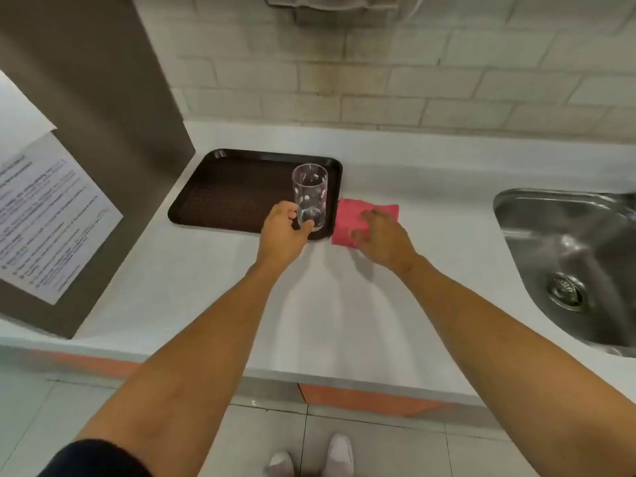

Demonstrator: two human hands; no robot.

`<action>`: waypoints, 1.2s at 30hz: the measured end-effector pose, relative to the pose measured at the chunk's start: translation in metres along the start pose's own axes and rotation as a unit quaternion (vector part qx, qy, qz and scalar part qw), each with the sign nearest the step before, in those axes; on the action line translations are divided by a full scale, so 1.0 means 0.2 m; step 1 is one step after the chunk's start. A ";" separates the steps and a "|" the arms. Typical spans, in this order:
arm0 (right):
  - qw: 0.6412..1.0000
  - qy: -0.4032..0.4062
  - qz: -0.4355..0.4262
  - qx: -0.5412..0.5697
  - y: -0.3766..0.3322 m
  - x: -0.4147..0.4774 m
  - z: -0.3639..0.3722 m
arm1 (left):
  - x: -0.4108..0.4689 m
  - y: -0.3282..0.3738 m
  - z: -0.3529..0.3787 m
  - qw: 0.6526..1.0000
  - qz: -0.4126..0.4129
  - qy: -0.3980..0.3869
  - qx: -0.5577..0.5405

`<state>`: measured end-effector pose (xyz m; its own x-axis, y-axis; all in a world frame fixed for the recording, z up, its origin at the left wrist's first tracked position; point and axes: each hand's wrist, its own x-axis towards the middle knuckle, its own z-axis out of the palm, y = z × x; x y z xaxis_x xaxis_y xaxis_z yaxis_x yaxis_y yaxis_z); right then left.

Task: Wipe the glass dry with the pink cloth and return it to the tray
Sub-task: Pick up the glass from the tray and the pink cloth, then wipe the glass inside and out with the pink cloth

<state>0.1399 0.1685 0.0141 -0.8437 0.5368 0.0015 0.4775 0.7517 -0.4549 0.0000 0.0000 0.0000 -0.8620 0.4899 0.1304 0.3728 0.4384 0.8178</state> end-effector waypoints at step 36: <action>0.865 0.228 -0.055 0.442 -0.58 -0.17 -0.62 | -0.13 0.55 -0.44 0.820 -0.125 -0.174 -0.531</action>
<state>0.1427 0.1104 0.1770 -0.5906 0.7279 0.3482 -0.1449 0.3288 -0.9332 0.0332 -0.0308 0.1347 -0.6465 0.7514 -0.1320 -0.4691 -0.2552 0.8455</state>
